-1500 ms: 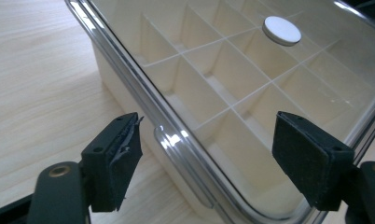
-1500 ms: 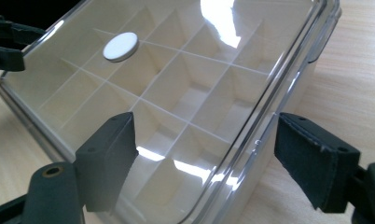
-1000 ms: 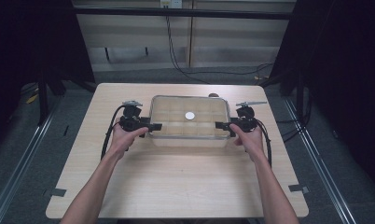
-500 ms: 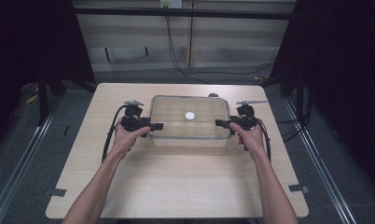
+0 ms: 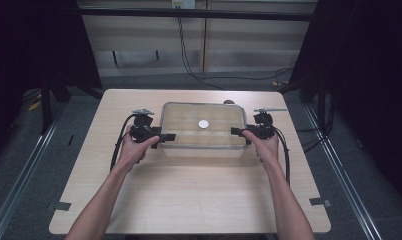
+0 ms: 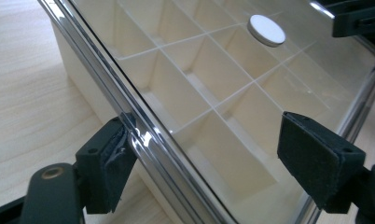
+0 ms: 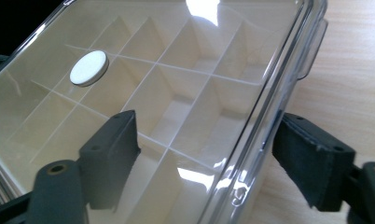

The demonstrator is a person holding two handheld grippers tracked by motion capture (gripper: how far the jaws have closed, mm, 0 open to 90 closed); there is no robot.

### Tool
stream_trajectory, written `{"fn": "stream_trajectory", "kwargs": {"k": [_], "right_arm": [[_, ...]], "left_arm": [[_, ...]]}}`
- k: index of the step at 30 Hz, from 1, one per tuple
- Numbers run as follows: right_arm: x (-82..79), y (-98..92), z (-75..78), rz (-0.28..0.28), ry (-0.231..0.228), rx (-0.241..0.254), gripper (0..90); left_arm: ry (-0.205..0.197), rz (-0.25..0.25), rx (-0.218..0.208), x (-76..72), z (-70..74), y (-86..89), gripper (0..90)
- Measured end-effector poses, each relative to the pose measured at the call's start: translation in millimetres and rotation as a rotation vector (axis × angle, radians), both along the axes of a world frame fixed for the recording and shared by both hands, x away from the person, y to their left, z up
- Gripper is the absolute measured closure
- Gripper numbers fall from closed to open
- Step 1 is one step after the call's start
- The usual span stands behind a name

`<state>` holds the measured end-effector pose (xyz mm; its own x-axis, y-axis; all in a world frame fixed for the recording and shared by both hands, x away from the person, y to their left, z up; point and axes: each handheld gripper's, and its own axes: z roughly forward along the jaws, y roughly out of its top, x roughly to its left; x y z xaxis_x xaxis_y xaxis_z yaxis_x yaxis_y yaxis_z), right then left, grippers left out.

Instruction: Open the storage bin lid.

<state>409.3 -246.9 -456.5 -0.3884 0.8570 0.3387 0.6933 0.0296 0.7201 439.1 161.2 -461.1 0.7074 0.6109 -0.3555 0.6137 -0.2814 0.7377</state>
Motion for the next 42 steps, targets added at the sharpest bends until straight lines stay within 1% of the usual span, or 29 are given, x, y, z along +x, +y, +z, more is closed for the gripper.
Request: {"fn": "stream_trajectory", "kwargs": {"k": [1, 2, 3, 4, 5, 6, 7, 9, 11, 12, 13, 14, 15, 16, 18, 21, 23, 24, 25, 26, 27, 28, 32, 34, 35, 37, 39, 42], "right_arm": [[-0.4, -0.4, 0.7, 0.002, 0.001, -0.004, 24.5], [-0.6, -1.3, 1.1, 0.002, 0.005, -0.002, 25.2], [-1.1, -1.6, 1.4, 0.002, 0.006, -0.002, 25.5], [-1.7, -1.2, 1.8, 0.004, 0.001, -0.006, 26.0], [-2.2, -0.8, 2.4, 0.001, 0.001, -0.013, 26.3], [-2.7, -0.2, 2.8, -0.003, 0.003, -0.015, 26.3], [-3.0, -0.1, 2.8, -0.003, 0.002, -0.017, 26.4], [-3.7, -0.6, 1.9, -0.008, -0.003, -0.006, 27.3], [-4.6, -2.5, 0.6, -0.018, -0.008, 0.016, 29.9], [-5.1, -3.3, 0.1, -0.021, -0.009, 0.02, 30.2], [-5.5, -4.0, -0.2, -0.017, -0.013, 0.023, 30.6], [-6.3, -4.3, 0.3, -0.023, -0.014, 0.022, 31.9], [-7.0, -5.0, 1.4, -0.027, -0.036, 0.007, 35.4], [-8.2, -5.5, 3.4, -0.03, -0.041, 0.002, 36.0], [-9.5, -6.7, 6.6, -0.025, -0.052, 0.012, 35.8], [-11.1, -7.7, 9.7, -0.023, -0.064, 0.021, 36.7], [-11.2, -7.7, 9.1, -0.022, -0.068, 0.023, 36.7], [-11.7, -7.2, 8.8, -0.028, -0.062, 0.022, 36.7], [-11.8, -7.1, 7.9, -0.028, -0.067, 0.019, 37.0], [-12.0, -7.3, 7.2, -0.03, -0.074, 0.023, 37.9], [-13.0, -8.1, 7.1, -0.034, -0.077, 0.031, 39.3], [-13.3, -8.6, 7.0, -0.037, -0.085, 0.031, 39.9], [-15.0, -10.5, 9.2, -0.035, -0.108, 0.063, 40.3], [-16.2, -10.9, 10.6, -0.031, -0.123, 0.069, 40.4], [-16.4, -11.1, 11.0, -0.031, -0.123, 0.072, 42.2], [-16.9, -11.9, 11.5, -0.033, -0.124, 0.072, 45.8], [-17.8, -13.0, 11.8, -0.03, -0.126, 0.077, 49.8], [-20.2, -13.6, 12.5, -0.027, -0.133, 0.102, 53.7]], "left_arm": [[0.004, -0.001, -0.007, -0.2, -0.4, 0.4, 20.5], [-0.006, -0.011, 0.002, 0.0, 0.1, 0.9, 20.5], [0.008, -0.008, -0.001, 0.0, 0.4, 1.0, 20.6], [0.035, 0.001, 0.001, 0.3, 1.0, 0.6, 21.1], [0.03, 0.013, 0.004, -0.8, 1.8, -1.7, 20.8], [0.019, 0.012, 0.025, -1.1, 3.3, -2.4, 20.9], [0.029, 0.017, 0.026, -1.1, 4.0, -2.9, 21.1], [0.038, 0.025, 0.03, -1.3, 5.1, -3.5, 21.8], [0.047, 0.034, 0.021, -1.7, 5.3, -3.1, 23.0], [0.043, 0.035, 0.021, -2.0, 5.1, -2.6, 23.7], [0.041, 0.038, 0.008, -2.6, 4.4, -2.4, 23.9], [0.04, 0.039, 0.006, -2.8, 4.2, -1.5, 24.1], [0.039, 0.045, -0.002, -3.0, 4.0, -0.7, 24.9], [0.032, 0.05, -0.003, -3.6, 4.4, -0.4, 26.1], [0.017, 0.05, 0.004, -4.7, 6.6, 0.7, 28.4], [0.019, 0.055, 0.003, -5.3, 7.0, 1.3, 29.5], [0.014, 0.054, 0.002, -5.8, 6.6, 2.8, 30.6], [0.009, 0.063, -0.006, -6.7, 6.5, 3.3, 31.5], [0.003, 0.068, -0.01, -7.4, 6.9, 4.5, 33.0], [0.003, 0.068, -0.01, -7.4, 6.9, 4.5, 34.8], [-0.007, 0.067, -0.015, -8.2, 7.9, 6.3, 36.3], [-0.011, 0.064, -0.012, -8.8, 8.8, 6.8, 37.1], [-0.046, 0.059, -0.005, -11.9, 13.3, 7.4, 41.4], [-0.045, 0.062, -0.006, -13.0, 14.5, 7.9, 43.7], [-0.043, 0.069, -0.01, -13.9, 15.0, 7.7, 44.5], [-0.051, 0.058, -0.005, -15.3, 15.6, 8.7, 45.4], [-0.05, 0.062, -0.02, -16.1, 15.6, 10.2, 46.9], [-0.052, 0.059, -0.038, -16.6, 16.0, 12.6, 48.9]]}}
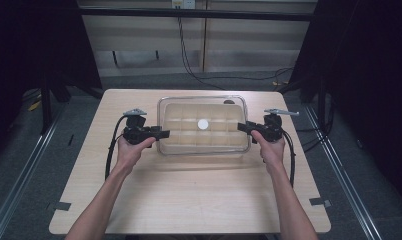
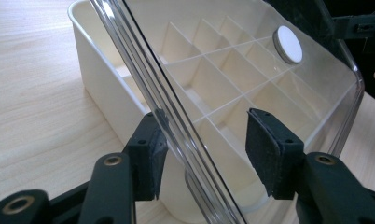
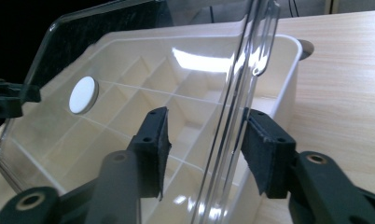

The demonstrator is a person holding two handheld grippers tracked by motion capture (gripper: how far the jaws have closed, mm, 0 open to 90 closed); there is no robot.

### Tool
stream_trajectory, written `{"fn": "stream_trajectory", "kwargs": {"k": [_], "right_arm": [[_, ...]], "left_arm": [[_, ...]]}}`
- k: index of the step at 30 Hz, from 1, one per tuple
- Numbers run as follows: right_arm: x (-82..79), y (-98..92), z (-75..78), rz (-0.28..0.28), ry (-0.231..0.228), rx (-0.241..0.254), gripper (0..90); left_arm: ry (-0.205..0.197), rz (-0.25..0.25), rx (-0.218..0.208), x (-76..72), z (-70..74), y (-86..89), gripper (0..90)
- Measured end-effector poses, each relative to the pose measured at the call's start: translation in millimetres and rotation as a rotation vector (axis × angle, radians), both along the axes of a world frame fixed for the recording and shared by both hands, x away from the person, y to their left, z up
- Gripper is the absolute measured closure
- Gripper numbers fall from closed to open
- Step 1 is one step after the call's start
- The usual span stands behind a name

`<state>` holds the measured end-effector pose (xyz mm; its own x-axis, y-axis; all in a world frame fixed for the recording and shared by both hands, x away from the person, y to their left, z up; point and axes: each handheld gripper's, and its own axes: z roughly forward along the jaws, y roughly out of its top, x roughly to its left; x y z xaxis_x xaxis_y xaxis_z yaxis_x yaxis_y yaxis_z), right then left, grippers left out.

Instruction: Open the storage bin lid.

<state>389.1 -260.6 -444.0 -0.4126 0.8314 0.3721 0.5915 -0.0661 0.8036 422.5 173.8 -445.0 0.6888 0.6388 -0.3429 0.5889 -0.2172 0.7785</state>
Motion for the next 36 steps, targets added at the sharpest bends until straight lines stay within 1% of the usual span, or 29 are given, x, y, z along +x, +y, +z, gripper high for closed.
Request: {"fn": "stream_trajectory", "kwargs": {"k": [2, 5, 6, 7, 8, 12, 16, 17, 20, 23, 26, 27, 29, 33, 35, 36], "right_arm": [[-2.1, -1.1, 1.5, 0.006, -0.012, 0.019, 54.3], [-3.9, -4.6, 2.5, 0.004, -0.021, 0.032, 60.2], [-4.7, -5.7, 2.8, 0.007, -0.023, 0.038, 61.0], [-4.7, -5.7, 2.8, 0.007, -0.023, 0.038, 61.0], [-7.6, -8.0, 3.8, 0.008, -0.03, 0.041, 63.3], [-11.9, -10.9, 5.9, 0.013, -0.04, 0.05, 65.5], [-16.8, -13.2, 9.1, 0.015, -0.045, 0.054, 67.8], [-18.0, -13.2, 10.2, 0.014, -0.046, 0.053, 68.2], [-20.8, -13.8, 11.9, 0.015, -0.054, 0.064, 70.0], [-23.8, -15.2, 12.5, 0.016, -0.059, 0.079, 71.2], [-25.5, -14.9, 12.7, 0.011, -0.057, 0.074, 71.3], [-26.3, -14.7, 13.1, 0.011, -0.057, 0.074, 71.4], [-28.3, -14.8, 14.0, 0.01, -0.064, 0.067, 71.4], [-32.4, -14.5, 14.5, 0.012, -0.066, 0.067, 71.9], [-34.1, -14.0, 15.3, 0.015, -0.066, 0.055, 72.0], [-35.1, -14.0, 15.6, 0.018, -0.069, 0.058, 72.2]], "left_arm": [[-0.005, 0.005, -0.009, -1.6, 1.3, 0.1, 50.7], [-0.011, 0.01, -0.024, -3.1, 3.1, 0.8, 54.2], [-0.017, 0.001, -0.019, -3.2, 3.7, 2.0, 54.8], [-0.017, 0.001, -0.019, -3.2, 3.7, 2.0, 56.0], [-0.025, 0.004, -0.023, -4.7, 5.1, 1.7, 56.9], [-0.03, 0.001, -0.03, -7.3, 6.8, 1.6, 59.3], [-0.045, -0.009, -0.03, -10.7, 7.9, 2.7, 61.9], [-0.047, -0.003, -0.036, -11.8, 8.1, 3.1, 62.7], [-0.055, -0.002, -0.047, -14.9, 8.7, 4.3, 64.8], [-0.063, -0.003, -0.046, -18.2, 7.3, 4.5, 65.9], [-0.078, -0.004, -0.033, -20.5, 7.8, 4.1, 66.0], [-0.08, -0.002, -0.035, -21.1, 8.8, 4.1, 66.3], [-0.08, -0.009, -0.056, -21.6, 10.0, 5.8, 67.9], [-0.083, -0.007, -0.059, -22.7, 9.6, 6.3, 69.2], [-0.086, -0.008, -0.057, -23.5, 9.7, 7.3, 69.7], [-0.084, -0.004, -0.068, -24.4, 10.1, 7.5, 70.2]]}}
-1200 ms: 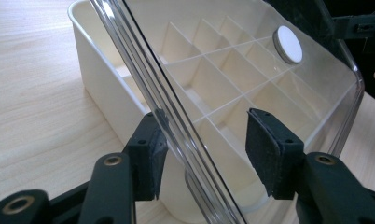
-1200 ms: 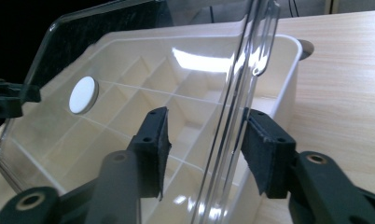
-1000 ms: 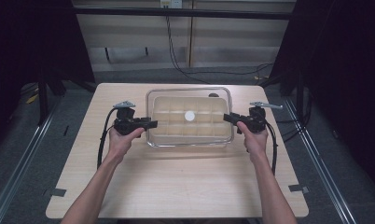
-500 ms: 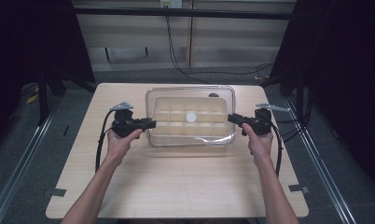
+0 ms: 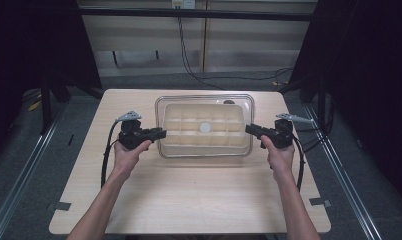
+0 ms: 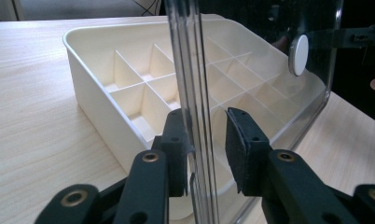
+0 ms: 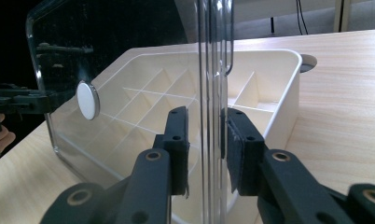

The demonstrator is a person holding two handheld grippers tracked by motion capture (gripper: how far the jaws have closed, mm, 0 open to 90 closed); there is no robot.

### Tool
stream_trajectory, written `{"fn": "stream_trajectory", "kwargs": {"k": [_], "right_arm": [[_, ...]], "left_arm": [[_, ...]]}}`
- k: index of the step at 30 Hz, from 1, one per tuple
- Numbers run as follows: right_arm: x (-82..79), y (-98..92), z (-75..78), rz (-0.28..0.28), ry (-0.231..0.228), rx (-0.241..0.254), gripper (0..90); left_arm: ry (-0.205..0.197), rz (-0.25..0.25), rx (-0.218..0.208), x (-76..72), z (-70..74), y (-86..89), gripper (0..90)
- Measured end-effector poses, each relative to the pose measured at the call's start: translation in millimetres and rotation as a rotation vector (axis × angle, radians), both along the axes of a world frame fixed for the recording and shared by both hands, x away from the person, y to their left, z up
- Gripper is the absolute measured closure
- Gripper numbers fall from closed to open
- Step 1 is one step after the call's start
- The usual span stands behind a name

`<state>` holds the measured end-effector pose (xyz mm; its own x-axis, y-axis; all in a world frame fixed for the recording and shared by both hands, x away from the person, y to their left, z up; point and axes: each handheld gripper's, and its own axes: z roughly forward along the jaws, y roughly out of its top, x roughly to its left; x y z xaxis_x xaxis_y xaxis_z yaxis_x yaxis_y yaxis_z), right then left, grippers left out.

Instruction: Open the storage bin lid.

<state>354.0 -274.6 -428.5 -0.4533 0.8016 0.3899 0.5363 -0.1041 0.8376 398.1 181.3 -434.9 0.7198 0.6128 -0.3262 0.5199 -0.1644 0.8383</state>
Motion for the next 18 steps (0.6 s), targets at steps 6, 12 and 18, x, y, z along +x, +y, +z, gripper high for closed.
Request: {"fn": "stream_trajectory", "kwargs": {"k": [6, 12, 18], "right_arm": [[-2.5, 1.1, -1.6, 0.006, 0.005, 0.01, 72.2], [-5.2, 3.5, -5.6, -0.002, 0.015, 0.005, 71.6], [-8.0, 3.9, -5.1, 0.004, 0.015, -0.004, 71.5]], "left_arm": [[-0.018, -0.011, 0.007, -1.9, 6.3, 3.9, 71.7], [-0.028, -0.012, 0.004, -6.5, 7.4, 4.3, 71.9], [-0.036, -0.013, 0.008, -9.4, 9.6, 5.6, 72.0]]}}
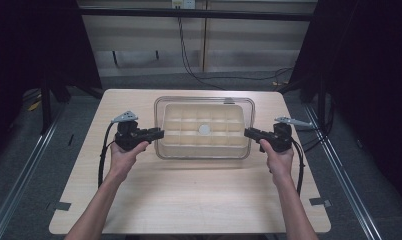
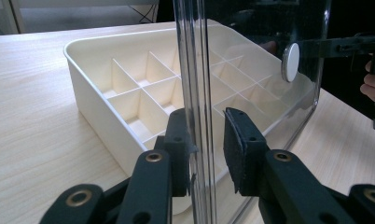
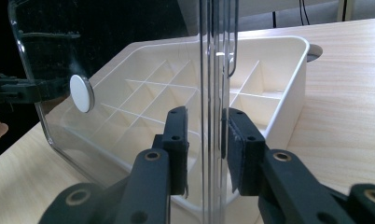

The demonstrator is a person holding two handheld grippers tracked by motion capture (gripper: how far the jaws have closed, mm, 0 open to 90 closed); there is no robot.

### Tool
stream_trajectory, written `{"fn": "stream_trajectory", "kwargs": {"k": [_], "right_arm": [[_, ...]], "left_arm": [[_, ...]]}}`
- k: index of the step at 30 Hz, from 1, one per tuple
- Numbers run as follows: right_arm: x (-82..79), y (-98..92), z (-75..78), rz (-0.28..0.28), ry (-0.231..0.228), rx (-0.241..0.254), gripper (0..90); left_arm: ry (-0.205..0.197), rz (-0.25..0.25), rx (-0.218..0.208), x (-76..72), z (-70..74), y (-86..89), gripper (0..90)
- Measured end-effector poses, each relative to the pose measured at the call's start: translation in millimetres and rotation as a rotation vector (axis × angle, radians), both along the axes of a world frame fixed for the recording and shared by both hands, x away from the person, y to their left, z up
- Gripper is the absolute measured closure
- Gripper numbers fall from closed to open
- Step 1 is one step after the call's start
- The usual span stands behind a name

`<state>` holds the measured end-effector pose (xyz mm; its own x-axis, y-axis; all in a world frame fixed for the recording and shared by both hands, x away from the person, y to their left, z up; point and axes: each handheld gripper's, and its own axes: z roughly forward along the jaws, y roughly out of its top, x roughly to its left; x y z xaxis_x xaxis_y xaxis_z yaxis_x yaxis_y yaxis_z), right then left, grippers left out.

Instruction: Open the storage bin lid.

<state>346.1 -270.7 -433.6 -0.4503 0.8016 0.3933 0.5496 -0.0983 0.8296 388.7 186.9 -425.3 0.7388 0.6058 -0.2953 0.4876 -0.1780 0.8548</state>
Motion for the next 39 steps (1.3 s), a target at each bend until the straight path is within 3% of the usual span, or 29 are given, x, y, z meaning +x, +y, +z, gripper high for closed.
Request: {"fn": "stream_trajectory", "kwargs": {"k": [16, 24, 32, 39], "right_arm": [[-1.4, 2.6, 4.2, 0.02, 0.0, -0.003, 71.9], [-5.7, 7.0, 9.5, 0.022, -0.009, -0.011, 71.7], [-23.0, 13.3, 24.5, 0.042, -0.036, -0.013, 72.4], [-27.8, 15.9, 30.9, 0.05, -0.046, -0.028, 72.7]], "left_arm": [[-0.001, 0.003, 0.005, -3.4, 2.6, 3.2, 71.9], [-0.012, 0.011, 0.018, -16.9, 7.4, 8.3, 71.9], [-0.027, 0.002, 0.013, -31.0, 17.6, 16.5, 72.0], [-0.028, 0.002, 0.054, -37.4, 15.8, 16.9, 71.5]]}}
